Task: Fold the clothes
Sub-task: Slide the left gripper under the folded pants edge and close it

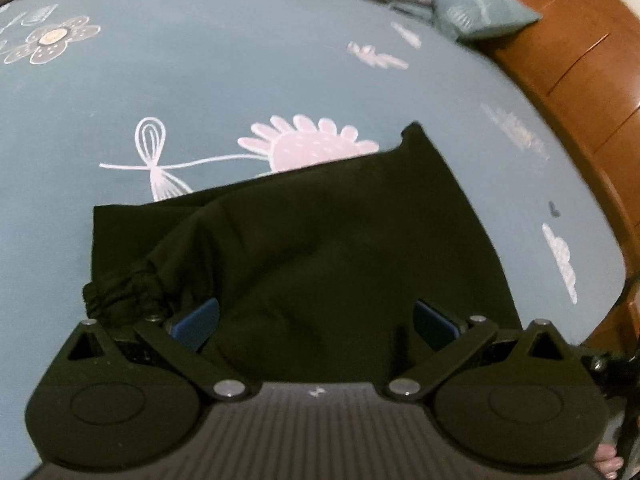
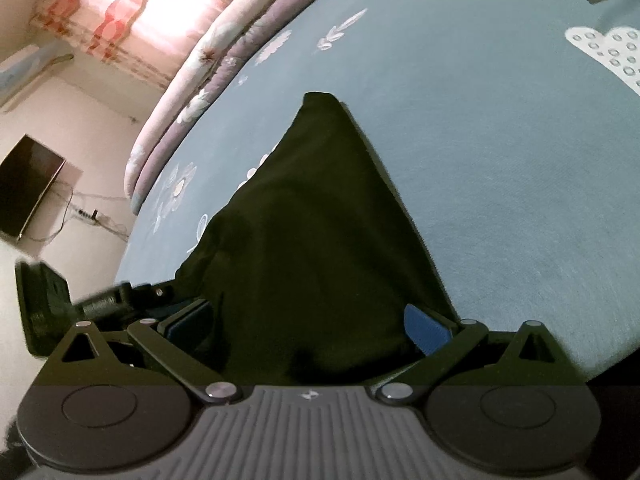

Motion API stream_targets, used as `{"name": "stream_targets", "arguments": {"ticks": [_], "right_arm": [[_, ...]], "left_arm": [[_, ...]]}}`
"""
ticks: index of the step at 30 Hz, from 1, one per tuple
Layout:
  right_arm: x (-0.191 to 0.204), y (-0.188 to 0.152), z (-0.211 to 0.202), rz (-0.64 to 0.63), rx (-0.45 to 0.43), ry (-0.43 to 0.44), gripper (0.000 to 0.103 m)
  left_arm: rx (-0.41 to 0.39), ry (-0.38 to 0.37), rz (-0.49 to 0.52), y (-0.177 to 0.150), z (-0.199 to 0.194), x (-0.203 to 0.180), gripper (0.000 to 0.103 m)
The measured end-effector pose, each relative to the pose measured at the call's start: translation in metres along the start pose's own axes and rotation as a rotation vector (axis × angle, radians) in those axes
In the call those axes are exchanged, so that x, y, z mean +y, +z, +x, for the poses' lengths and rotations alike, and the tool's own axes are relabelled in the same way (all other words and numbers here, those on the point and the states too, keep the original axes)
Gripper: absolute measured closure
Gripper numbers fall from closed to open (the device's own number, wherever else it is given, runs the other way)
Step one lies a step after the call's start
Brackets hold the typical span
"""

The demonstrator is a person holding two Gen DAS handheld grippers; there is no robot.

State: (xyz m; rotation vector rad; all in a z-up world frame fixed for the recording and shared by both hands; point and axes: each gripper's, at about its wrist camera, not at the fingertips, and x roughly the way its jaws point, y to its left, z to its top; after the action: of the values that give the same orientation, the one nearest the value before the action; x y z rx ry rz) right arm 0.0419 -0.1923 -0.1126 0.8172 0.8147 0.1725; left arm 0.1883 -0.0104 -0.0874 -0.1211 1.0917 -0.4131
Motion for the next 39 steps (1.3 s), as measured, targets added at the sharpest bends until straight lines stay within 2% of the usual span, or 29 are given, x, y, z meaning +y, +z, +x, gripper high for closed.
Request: {"name": "stream_targets", "arguments": {"ticks": [3, 9, 14, 17, 20, 23, 28, 29, 32, 36, 37, 39], "right_arm": [[-0.003, -0.003, -0.002, -0.01, -0.013, 0.019, 0.0], [0.0, -0.006, -0.005, -0.02, -0.035, 0.017, 0.0], [0.006, -0.009, -0.007, -0.046, -0.049, -0.003, 0.0], [0.01, -0.01, -0.012, -0.076, -0.041, 0.005, 0.0], [0.015, -0.014, -0.021, -0.111, -0.055, 0.043, 0.0], [0.021, -0.019, -0.025, -0.147, -0.074, 0.076, 0.0], [0.026, -0.026, -0.021, -0.19, -0.06, 0.096, 0.0], [0.027, -0.027, -0.02, -0.195, -0.054, 0.097, 0.0], [0.027, -0.028, -0.02, -0.2, -0.048, 0.102, 0.0], [0.027, -0.028, -0.024, -0.197, -0.058, 0.11, 0.0], [0.026, -0.028, -0.025, -0.194, -0.062, 0.114, 0.0], [0.025, -0.027, -0.026, -0.189, -0.069, 0.122, 0.0]], "left_arm": [[0.013, -0.007, -0.048, 0.012, -0.024, -0.005, 0.001], [-0.097, -0.084, -0.094, 0.02, -0.052, 0.012, 0.001], [-0.038, -0.117, -0.169, 0.017, -0.013, 0.043, 0.001], [-0.07, -0.116, -0.203, 0.012, 0.003, 0.057, 0.001], [-0.1, -0.115, -0.25, 0.02, -0.005, 0.058, 0.002], [-0.145, -0.101, -0.205, 0.03, -0.023, 0.05, 0.002], [-0.124, -0.192, -0.179, 0.029, -0.023, 0.039, 0.001], [-0.114, -0.185, -0.17, 0.028, -0.018, 0.036, 0.001], [-0.099, -0.08, -0.171, 0.028, 0.004, 0.04, 0.001], [-0.097, 0.031, -0.241, 0.038, 0.021, 0.06, 0.003], [-0.101, 0.042, -0.262, 0.041, 0.019, 0.064, 0.003], [-0.121, 0.004, -0.275, 0.043, 0.008, 0.066, 0.003]]}}
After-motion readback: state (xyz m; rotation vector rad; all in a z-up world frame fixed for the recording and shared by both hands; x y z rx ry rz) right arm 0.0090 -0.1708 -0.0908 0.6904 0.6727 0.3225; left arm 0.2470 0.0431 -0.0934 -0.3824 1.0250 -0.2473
